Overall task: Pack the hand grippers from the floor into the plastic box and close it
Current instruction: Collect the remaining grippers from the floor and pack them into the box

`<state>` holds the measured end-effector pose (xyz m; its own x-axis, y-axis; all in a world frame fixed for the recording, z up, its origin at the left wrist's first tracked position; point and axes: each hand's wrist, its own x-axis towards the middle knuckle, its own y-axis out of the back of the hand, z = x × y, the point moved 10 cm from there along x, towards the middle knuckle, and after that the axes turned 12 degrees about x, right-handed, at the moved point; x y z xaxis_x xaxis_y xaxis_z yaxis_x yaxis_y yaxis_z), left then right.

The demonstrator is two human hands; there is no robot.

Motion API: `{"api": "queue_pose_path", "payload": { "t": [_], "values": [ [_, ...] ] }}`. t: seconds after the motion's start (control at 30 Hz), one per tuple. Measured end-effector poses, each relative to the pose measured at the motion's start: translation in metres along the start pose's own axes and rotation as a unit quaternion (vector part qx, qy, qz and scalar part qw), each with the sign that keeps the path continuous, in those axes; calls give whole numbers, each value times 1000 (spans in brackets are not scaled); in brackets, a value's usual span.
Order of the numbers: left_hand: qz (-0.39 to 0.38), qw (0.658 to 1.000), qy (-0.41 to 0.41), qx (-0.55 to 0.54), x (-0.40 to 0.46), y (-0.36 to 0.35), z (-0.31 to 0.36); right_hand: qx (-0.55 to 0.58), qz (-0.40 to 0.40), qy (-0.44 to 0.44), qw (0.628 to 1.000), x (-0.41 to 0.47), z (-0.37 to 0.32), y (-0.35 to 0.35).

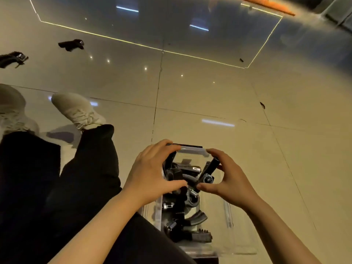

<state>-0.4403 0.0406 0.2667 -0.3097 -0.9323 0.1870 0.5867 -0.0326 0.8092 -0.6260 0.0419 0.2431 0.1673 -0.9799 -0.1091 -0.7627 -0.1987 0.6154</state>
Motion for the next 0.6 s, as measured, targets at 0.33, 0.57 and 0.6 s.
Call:
{"api": "queue_pose_path", "payload": {
  "t": [0.33,0.57,0.6],
  "values": [
    [-29,997,49,44,-20,-17,-16,-1,-64,-96,993,-49,71,-46],
    [-35,998,45,29,-16,-22,-11,13,-134,-102,986,-48,75,-80],
    [-35,998,44,30,-17,-22,-12,22,-153,-104,982,-48,75,-84]
  ]
}}
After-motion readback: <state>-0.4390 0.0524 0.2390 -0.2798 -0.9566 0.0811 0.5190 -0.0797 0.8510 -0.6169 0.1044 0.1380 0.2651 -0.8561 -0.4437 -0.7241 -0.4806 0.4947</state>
